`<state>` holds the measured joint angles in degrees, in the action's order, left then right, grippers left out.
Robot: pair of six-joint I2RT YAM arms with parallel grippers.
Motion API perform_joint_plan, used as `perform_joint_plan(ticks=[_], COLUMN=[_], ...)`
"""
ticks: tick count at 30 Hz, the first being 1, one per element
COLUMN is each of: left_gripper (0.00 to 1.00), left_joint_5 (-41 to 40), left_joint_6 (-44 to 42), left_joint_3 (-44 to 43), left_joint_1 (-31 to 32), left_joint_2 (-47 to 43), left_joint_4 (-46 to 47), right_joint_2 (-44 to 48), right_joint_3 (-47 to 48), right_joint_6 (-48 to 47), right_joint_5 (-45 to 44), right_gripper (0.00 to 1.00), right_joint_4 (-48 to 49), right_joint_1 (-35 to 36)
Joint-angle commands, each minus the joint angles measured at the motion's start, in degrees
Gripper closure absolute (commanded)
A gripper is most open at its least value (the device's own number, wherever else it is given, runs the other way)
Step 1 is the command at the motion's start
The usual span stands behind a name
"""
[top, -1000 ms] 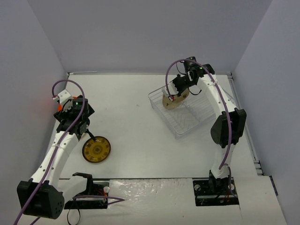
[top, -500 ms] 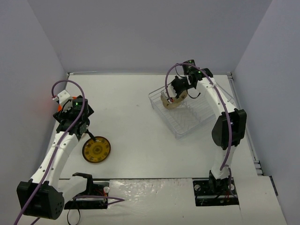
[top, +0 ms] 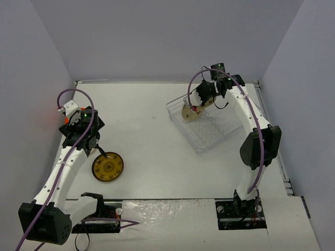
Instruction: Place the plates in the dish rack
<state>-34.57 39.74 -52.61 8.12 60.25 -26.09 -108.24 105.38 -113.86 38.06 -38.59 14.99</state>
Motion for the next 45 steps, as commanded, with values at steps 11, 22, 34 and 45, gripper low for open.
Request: perform_joint_plan(ticks=[11, 22, 34, 45], left_gripper=[0.03, 0.03, 0.03, 0.03], left_joint_5=[-1.5, -1.2, -1.1, -1.4], left_joint_6=[2.7, 2.5, 2.4, 2.3], left_joint_3=[-4.6, -5.8, -5.8, -5.8], left_joint_1=[-0.4, -0.4, -0.4, -0.4], left_joint_2=[0.1, 2.4, 2.3, 2.1], left_joint_4=[-0.9, -0.9, -0.9, -1.1], right_joint_2=[4.6, 5.6, 4.6, 2.9], right_joint_3=[-1.7, -4.8, -10.0, -11.8], right_joint_6=[-32.2, -34.2, -36.2, -37.5], right_joint_5=[-3.1, -1.2, 5.1, 7.0], right_gripper=[1.0, 1.0, 1.0, 1.0], right_joint_4=[4.4, 3.6, 6.1, 5.6], right_joint_1=[-1.7, -1.7, -0.9, -0.5])
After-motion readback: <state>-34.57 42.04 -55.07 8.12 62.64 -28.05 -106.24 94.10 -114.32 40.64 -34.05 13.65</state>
